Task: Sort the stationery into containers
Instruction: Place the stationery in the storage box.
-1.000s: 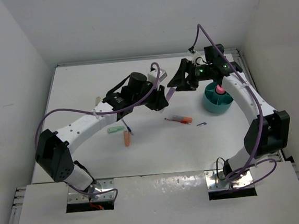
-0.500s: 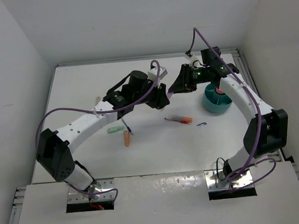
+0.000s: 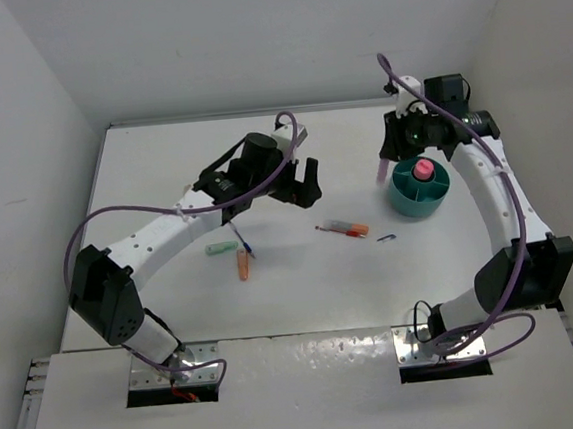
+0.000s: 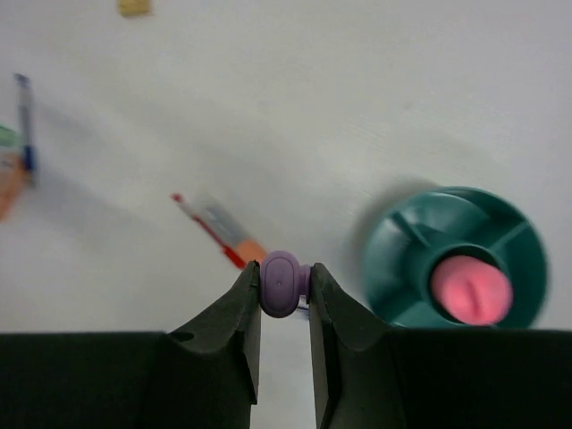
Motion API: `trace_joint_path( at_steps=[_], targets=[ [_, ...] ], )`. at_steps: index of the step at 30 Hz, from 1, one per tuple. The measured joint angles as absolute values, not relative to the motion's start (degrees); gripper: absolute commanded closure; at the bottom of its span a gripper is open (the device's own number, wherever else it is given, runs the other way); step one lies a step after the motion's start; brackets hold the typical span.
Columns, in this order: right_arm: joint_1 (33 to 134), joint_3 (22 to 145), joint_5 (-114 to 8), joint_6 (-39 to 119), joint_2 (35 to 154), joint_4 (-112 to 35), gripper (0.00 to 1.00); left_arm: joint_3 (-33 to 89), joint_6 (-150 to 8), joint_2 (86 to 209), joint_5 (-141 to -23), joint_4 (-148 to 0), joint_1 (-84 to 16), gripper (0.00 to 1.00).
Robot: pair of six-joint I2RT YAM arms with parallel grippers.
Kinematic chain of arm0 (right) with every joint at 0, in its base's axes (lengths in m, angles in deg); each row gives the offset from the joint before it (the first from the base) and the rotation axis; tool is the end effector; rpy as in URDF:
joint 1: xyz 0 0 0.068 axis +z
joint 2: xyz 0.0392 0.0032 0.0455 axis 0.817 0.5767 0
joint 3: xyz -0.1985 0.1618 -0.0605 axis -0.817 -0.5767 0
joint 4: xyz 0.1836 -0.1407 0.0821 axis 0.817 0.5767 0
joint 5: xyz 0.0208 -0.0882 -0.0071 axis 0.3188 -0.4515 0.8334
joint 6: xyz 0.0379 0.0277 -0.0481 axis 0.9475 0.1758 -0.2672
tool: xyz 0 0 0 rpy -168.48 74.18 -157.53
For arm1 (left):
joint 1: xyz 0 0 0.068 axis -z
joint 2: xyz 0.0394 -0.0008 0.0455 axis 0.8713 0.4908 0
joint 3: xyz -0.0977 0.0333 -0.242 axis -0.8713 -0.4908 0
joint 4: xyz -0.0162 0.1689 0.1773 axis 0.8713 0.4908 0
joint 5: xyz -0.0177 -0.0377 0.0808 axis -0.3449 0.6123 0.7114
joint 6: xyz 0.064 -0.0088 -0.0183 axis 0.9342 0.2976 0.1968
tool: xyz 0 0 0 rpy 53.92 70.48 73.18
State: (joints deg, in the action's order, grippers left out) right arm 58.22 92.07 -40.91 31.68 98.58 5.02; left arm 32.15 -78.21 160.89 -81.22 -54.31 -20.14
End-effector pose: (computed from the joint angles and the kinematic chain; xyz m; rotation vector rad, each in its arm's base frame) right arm 0.3118 0.0372 0.3349 -0.2757 2.3203 0.4293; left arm 0.2688 -0.2384 0.3143 0.4912 2.1217 -0.7474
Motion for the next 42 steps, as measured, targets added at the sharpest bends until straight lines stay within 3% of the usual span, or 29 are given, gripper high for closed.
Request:
trace_joint_path(
  at_steps=[9,23,24,25,27,28,30,31,36,39,42],
  targets=[
    [57.17,91.18,-54.81,15.44,100.35,5.46,1.0,32.59,-77.03,164.97,-80.72,-53.41,-19.72,0.0],
    [56.02,91.22,-56.6,13.02,110.42,3.76,1.0,33.11,-72.57,167.46,-81.37,-52.38,-20.11,0.01],
    [56.04,91.26,-56.6,13.22,110.73,3.82,0.96,33.11,-72.07,167.75,-82.01,-52.36,-20.4,0.01],
    [56.04,91.53,-56.62,13.54,111.1,4.19,0.81,33.11,-71.43,168.01,-82.82,-52.38,-20.7,0.01],
    [56.06,92.23,-56.67,14.44,111.82,5.11,0.62,33.11,-69.88,168.54,-84.17,-52.4,-21.19,0.06],
    [56.17,92.86,-56.69,15.01,112.26,5.96,0.42,33.09,-68.59,168.84,-85.09,-52.65,-21.34,0.1],
    [56.43,94.02,-57.02,16.03,112.78,7.3,0.34,32.94,-65.49,169.45,-86.9,-53.13,-21.34,0.15],
    [56.52,94.59,-57.17,16.65,112.87,7.91,0.34,32.94,-63.33,169.91,-88.13,-53.34,-21.36,0.24],
    [56.91,98.96,-56.21,19.95,112.89,10.93,0.35,34.8,-51.04,175.84,-97.13,-53.72,-21.67,0.44],
    [56.89,102.74,-53.13,23.01,112.65,12.37,0.36,34.93,-46.3,179.03,-100.76,-55.2,-21.67,0.52],
    [56.78,103.94,-49.32,26.26,110.47,12.37,0.37,35.89,-43.48,182.04,-103.58,-56.82,-21.67,0.54]
  ],
)
